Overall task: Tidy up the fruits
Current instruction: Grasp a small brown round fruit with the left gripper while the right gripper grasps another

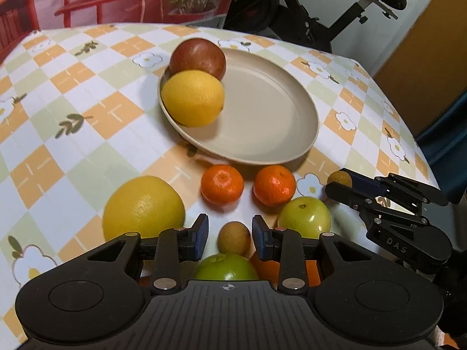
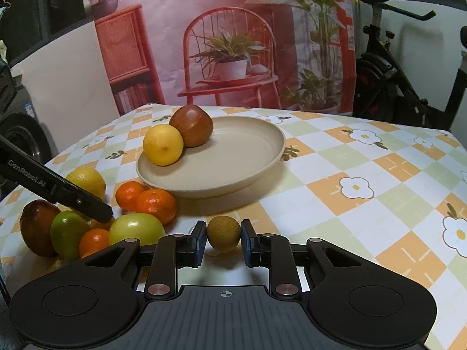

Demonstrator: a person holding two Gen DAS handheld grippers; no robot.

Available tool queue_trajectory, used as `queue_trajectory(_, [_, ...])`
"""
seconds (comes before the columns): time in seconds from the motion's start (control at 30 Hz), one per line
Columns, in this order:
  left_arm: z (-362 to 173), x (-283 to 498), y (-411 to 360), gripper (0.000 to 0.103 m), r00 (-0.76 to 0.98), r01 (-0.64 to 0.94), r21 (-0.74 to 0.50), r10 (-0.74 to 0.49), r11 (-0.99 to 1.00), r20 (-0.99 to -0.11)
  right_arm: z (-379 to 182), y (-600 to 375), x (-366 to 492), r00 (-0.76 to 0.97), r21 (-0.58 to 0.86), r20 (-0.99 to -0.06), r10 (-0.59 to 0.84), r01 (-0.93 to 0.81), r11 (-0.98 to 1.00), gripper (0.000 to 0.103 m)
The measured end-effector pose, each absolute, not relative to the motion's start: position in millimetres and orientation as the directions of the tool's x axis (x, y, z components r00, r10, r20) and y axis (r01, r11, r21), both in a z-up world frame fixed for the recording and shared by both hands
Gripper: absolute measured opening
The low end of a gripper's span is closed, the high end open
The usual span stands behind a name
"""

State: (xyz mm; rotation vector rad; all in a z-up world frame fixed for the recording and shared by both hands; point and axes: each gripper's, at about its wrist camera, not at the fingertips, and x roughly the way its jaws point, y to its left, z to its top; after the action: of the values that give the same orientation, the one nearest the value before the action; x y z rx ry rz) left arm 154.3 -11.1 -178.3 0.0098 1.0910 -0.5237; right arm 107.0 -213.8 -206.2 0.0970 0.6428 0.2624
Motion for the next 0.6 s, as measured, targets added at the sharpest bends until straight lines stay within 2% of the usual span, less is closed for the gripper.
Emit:
queue_trajectory(0.23, [-188.3, 156.1, -13.2, 0.035, 0.336, 0.393, -0.252, -0.393, 0.884, -0.856, -206.6, -215.1, 107.0, 0.766, 0.181, -0.578, 0.282, -0.217, 0.959, 0.023])
queue_trajectory(0.3, [-189.0, 156.0, -13.8, 0.027, 0.332, 0.394, -0.262, -0.402, 0.881, -0.853, -207.1, -215.3, 107.1, 0.765, 0.183, -0.578, 0.283, -0.216, 0.959, 0.023])
queue_trajectory(0.6, [-183.9, 156.5, -7.6, 0.027, 0.367, 0.362, -0.275, -0.408, 0.891, -0.836, -207.5, -215.1, 107.2, 0.763, 0.187, -0.580, 0.286, -0.217, 0.958, 0.023])
